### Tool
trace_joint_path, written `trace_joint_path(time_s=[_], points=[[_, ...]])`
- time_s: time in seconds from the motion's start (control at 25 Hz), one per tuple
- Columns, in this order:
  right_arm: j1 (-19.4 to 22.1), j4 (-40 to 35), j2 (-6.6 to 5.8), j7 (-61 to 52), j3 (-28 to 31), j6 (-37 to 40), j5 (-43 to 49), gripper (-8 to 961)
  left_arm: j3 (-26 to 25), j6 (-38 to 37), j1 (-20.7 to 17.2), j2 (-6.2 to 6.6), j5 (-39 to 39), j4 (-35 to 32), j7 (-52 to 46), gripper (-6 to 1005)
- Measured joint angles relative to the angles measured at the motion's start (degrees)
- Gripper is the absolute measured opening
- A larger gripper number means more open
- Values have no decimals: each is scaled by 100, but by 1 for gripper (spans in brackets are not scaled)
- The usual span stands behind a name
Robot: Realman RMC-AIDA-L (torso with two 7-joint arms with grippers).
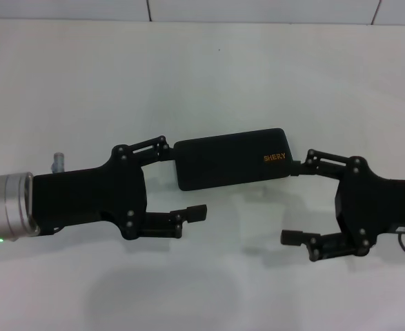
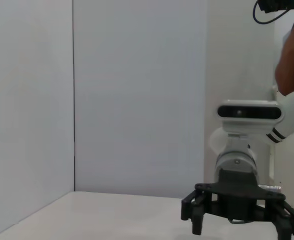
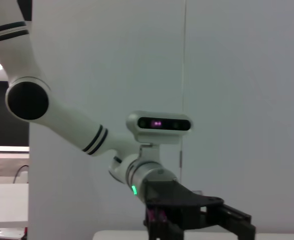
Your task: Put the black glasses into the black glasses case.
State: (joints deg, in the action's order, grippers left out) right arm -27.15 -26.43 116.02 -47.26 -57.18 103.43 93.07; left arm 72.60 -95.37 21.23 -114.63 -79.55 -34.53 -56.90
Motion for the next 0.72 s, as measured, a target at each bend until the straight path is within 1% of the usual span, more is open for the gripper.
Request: trace_joint_path(time_s=[0.08,0.24,0.28,0.32,0.72], points=[[-27,30,6,4,-94,-2,-20,886,1,-28,19,31,-53,-6,-11,884],[-38,51,8,26,-140,-16,-27,886,-2,-277,38,157,-120,-6,-8,884],[-39,51,8,40,-140,-17,-28,886,-2,-277,38,157,-120,-6,-8,884],[-39,51,8,78,-140,-18,-29,886,-33,-339,24,184,-122,-6,-1,884],[-45,112,19,300,-135,-31,-35,886,-53,-352,43,173,-175,-2,59,884]])
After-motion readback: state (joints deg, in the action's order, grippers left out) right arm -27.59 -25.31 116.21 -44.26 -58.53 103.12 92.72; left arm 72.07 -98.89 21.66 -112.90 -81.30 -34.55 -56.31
